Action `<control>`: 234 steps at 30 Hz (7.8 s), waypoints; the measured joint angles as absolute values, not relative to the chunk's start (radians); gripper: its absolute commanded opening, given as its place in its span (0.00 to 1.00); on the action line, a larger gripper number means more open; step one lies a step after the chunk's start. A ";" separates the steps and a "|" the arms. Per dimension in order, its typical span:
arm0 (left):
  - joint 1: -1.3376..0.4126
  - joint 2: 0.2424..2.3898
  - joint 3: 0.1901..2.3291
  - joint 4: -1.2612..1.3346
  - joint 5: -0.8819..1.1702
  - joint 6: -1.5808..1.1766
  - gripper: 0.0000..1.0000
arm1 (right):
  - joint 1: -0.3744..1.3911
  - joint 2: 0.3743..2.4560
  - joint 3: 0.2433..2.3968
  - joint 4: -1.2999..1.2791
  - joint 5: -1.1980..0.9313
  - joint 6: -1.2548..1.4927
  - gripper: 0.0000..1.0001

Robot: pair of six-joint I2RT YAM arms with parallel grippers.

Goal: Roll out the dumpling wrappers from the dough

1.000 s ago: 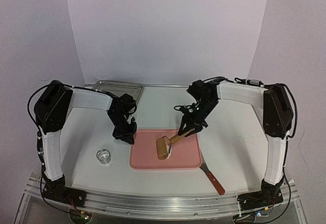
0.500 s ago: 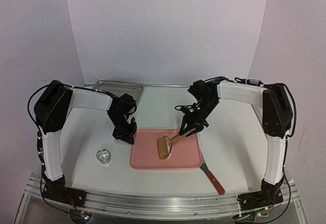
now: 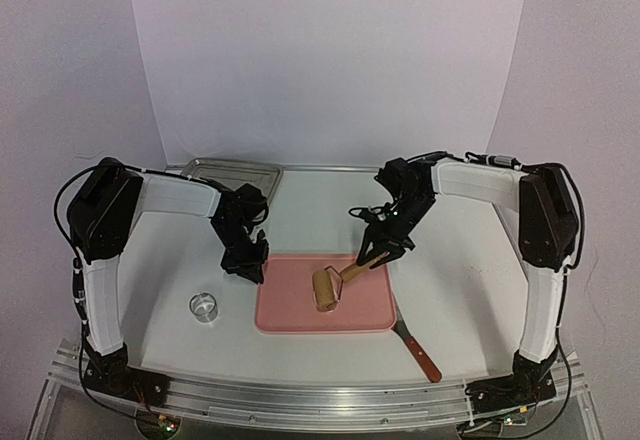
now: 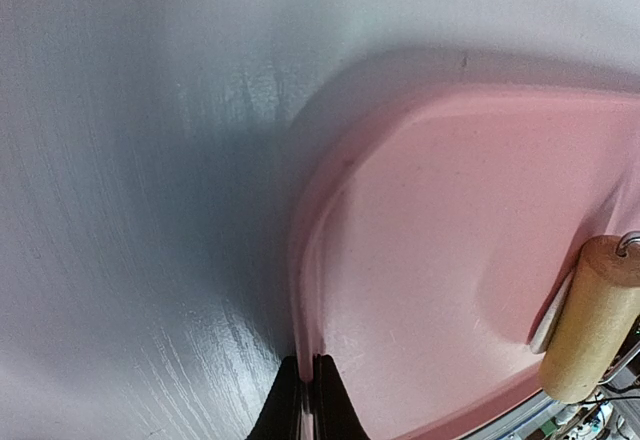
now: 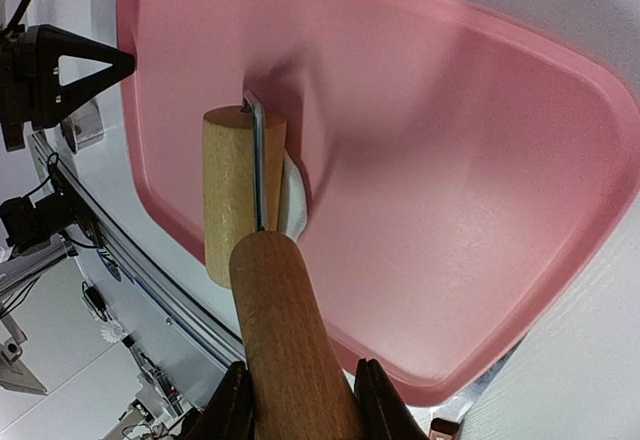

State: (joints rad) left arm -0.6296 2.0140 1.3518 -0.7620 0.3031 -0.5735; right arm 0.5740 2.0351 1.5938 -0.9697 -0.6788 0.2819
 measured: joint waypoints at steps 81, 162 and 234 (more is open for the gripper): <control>-0.630 2.012 1.347 -0.756 0.303 -0.574 0.00 | 0.536 1.942 1.440 -0.899 -0.653 0.293 0.00; -0.632 1.993 1.319 -0.728 0.294 -0.567 0.00 | 0.625 1.958 1.442 -0.850 -0.649 0.292 0.00; -0.622 1.960 1.256 -0.660 0.322 -0.555 0.00 | 0.610 1.966 1.405 -0.899 -0.746 0.306 0.00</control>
State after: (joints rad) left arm -0.6224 1.9597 1.2559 -0.6599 0.3221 -0.5553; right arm 0.6101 1.9659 1.4046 -0.8991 -0.7460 0.3063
